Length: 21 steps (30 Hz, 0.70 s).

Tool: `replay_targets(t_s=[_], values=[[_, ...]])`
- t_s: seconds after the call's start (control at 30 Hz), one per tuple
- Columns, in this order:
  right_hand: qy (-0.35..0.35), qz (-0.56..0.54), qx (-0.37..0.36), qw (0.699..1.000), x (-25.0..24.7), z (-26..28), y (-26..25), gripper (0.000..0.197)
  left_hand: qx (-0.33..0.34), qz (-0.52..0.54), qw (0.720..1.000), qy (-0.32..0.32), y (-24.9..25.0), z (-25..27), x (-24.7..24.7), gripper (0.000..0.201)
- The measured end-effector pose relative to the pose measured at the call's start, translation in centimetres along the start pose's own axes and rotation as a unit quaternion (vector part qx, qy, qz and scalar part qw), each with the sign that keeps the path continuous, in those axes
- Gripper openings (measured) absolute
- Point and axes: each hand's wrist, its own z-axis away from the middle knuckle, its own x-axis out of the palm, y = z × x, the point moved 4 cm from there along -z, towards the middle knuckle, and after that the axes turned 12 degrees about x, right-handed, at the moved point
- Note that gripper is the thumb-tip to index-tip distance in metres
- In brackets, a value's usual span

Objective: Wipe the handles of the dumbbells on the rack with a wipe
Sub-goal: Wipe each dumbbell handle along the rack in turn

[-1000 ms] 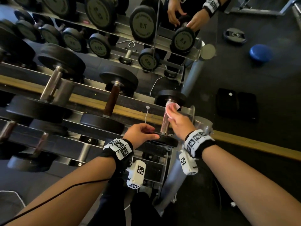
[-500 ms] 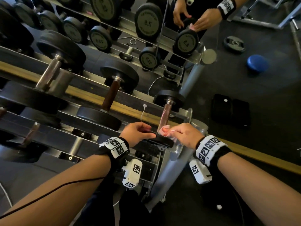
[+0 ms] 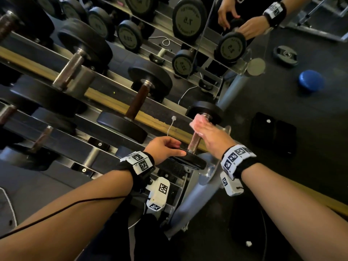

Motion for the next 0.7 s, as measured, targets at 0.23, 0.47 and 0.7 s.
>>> replay_targets(t_s=[0.23,0.47,0.7], values=[[-0.061,-0.327,0.077,0.94,0.7,3.2,-1.3,0.033,-0.001,0.038,0.999,0.003,-0.2,0.1,0.3,0.04],[0.025,-0.17,0.016,0.985,-1.1,0.1,0.3,0.038,-0.008,0.061,0.998,0.032,-0.4,0.3,0.4,0.048],[-0.044,-0.069,-0.073,0.994,0.0,3.9,-2.8,0.051,-0.039,0.011,0.999,0.033,-1.4,0.9,1.2,0.074]])
